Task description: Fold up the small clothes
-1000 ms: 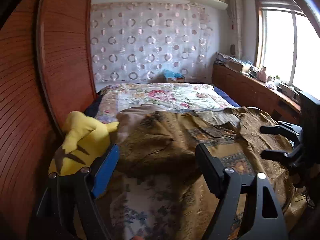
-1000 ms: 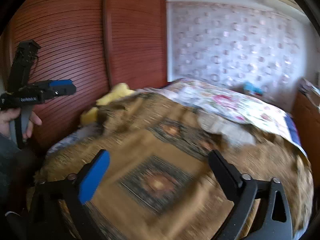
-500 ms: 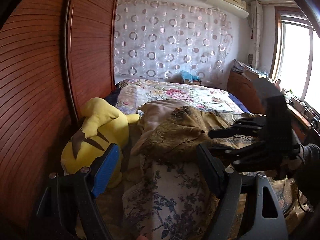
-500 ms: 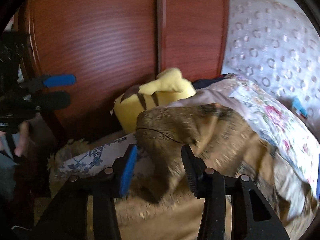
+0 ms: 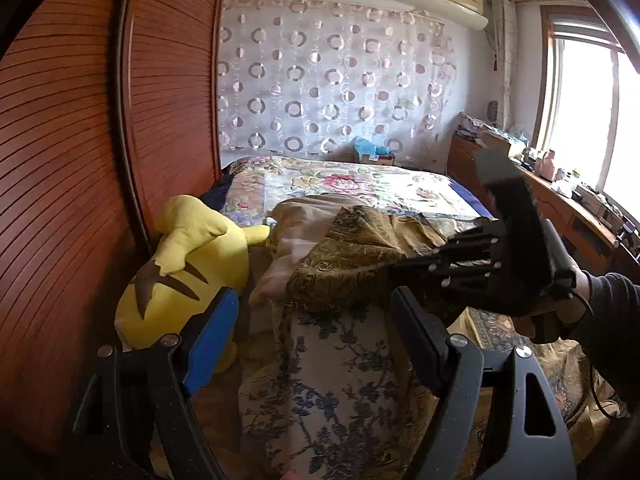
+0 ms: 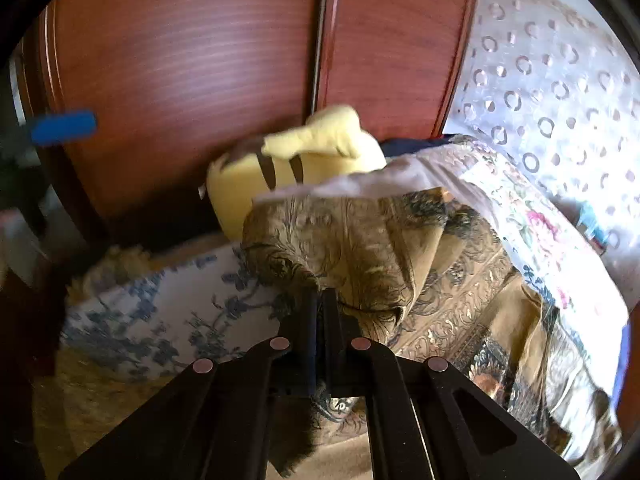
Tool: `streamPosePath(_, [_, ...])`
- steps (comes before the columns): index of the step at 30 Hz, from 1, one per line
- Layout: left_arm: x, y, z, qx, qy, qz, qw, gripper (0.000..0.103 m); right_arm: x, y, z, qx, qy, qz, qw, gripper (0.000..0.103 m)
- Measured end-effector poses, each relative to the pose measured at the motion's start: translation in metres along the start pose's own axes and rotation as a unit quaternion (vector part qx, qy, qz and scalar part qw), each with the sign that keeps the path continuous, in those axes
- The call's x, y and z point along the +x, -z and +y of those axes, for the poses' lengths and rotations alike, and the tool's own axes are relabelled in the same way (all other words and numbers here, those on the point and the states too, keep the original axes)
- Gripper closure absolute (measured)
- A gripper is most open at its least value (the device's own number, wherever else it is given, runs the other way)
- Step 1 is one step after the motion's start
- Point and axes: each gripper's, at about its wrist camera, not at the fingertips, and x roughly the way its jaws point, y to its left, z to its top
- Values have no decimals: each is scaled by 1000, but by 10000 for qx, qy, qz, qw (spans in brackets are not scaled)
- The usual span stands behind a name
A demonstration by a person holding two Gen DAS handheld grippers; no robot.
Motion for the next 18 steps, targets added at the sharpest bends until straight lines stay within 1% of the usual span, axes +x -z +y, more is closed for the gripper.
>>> streamPosePath(4, [7,0,-10,68,112,46,9999,24,-19,4,-12,367,39,-454,9983,101])
streamPosePath(6, [10,1,-18,97,155,83,9998,24,-33,11,-26,750,136,-696,9947,101])
streamPosePath(9, [13,2,-26,165,237,122,9995,24,-48,29,-47,1340,429,-838,9865,101])
streamPosePath(11, [15,4,-32,210,277,142,9993,24,-54,43,-57,1536,727,-722,9828,101])
streamPosePath(13, [18,4,-37,246,315,169,9991,24,-53,58,-62,1553,1073,-386,9813,101])
streamPosePath(17, [21,2,-46,293,355,218,9987,24,-47,78,-69,1659,1323,-79,9772,101])
streamPosePath(18, [21,2,-48,313,364,224,9986,24,-45,81,-69,1659,1405,-51,9761,97])
